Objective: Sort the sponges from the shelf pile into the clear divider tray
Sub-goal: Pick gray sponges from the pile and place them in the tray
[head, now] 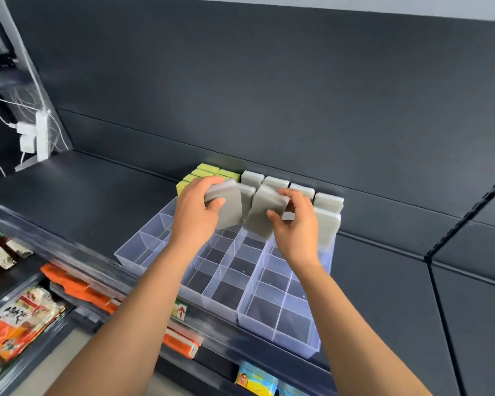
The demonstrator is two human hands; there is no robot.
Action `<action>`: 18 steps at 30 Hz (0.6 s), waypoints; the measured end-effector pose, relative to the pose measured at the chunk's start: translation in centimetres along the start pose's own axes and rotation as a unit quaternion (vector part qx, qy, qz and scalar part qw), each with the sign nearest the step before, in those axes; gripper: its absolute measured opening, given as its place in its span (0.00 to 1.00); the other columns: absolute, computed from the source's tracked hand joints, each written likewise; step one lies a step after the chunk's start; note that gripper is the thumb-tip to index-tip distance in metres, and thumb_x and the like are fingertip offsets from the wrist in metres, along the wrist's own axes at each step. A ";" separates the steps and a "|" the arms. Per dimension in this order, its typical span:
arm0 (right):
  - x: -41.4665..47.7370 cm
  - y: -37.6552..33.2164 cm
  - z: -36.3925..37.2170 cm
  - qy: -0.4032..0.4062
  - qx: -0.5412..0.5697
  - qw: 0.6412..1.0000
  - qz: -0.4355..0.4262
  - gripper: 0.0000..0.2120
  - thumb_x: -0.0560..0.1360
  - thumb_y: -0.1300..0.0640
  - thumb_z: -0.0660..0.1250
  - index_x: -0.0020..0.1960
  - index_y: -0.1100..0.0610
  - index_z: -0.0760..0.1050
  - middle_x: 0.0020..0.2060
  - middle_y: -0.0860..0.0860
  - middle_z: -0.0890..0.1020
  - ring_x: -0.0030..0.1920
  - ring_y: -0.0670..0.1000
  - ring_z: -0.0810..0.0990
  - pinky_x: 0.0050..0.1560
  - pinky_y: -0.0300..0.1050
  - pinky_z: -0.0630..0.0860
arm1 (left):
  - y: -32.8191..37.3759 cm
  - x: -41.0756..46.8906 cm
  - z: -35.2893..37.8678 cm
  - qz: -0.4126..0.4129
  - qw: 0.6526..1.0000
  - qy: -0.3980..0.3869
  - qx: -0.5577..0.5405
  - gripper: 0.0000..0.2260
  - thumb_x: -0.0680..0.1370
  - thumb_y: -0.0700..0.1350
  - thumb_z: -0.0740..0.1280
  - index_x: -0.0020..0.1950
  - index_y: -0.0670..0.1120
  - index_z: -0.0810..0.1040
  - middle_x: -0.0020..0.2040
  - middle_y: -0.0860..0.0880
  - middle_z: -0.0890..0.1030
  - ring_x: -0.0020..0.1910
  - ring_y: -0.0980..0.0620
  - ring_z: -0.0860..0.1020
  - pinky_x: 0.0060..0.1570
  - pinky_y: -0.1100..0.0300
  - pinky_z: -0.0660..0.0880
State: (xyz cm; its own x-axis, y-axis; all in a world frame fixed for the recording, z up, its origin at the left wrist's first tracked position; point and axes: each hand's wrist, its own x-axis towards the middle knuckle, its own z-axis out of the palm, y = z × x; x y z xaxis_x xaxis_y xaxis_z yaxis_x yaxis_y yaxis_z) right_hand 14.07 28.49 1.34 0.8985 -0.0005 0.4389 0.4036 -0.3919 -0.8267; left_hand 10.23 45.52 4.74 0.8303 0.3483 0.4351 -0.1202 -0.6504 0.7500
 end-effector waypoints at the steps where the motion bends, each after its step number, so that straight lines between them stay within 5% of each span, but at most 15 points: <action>1: 0.1 0.2 0.4 -0.004 -0.005 1.000 -0.002 0.17 0.72 0.64 0.69 0.58 0.51 0.73 0.47 0.46 0.72 0.45 0.45 0.72 0.46 0.49 0.77 | -0.3 0.4 0.1 0.000 1.000 -0.004 0.002 0.14 0.75 0.35 0.66 0.58 0.48 0.77 0.51 0.57 0.73 0.49 0.54 0.70 0.46 0.64 0.65; 12: -0.6 2.1 3.3 -0.035 -0.136 0.990 0.020 0.18 0.73 0.65 0.65 0.60 0.52 0.72 0.48 0.47 0.71 0.37 0.51 0.73 0.42 0.48 0.75 | -3.1 3.6 0.4 0.046 0.994 -0.102 -0.003 0.16 0.74 0.34 0.65 0.58 0.48 0.77 0.54 0.56 0.75 0.48 0.55 0.69 0.48 0.64 0.65; 18: -1.3 3.2 4.5 -0.034 -0.177 0.983 0.043 0.18 0.73 0.65 0.65 0.61 0.53 0.72 0.54 0.50 0.74 0.45 0.52 0.74 0.45 0.52 0.75 | -4.3 4.8 0.4 0.072 0.980 -0.184 -0.017 0.15 0.75 0.34 0.65 0.58 0.49 0.76 0.56 0.56 0.74 0.51 0.57 0.70 0.46 0.67 0.63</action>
State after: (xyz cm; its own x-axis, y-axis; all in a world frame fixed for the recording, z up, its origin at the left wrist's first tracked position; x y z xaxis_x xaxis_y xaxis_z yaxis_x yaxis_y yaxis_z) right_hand 14.95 31.33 -3.45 0.9413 0.0094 0.3375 0.2509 -0.6883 -0.6807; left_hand 14.96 49.79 3.40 0.9425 -0.0166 0.3337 -0.2637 -0.6501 0.7126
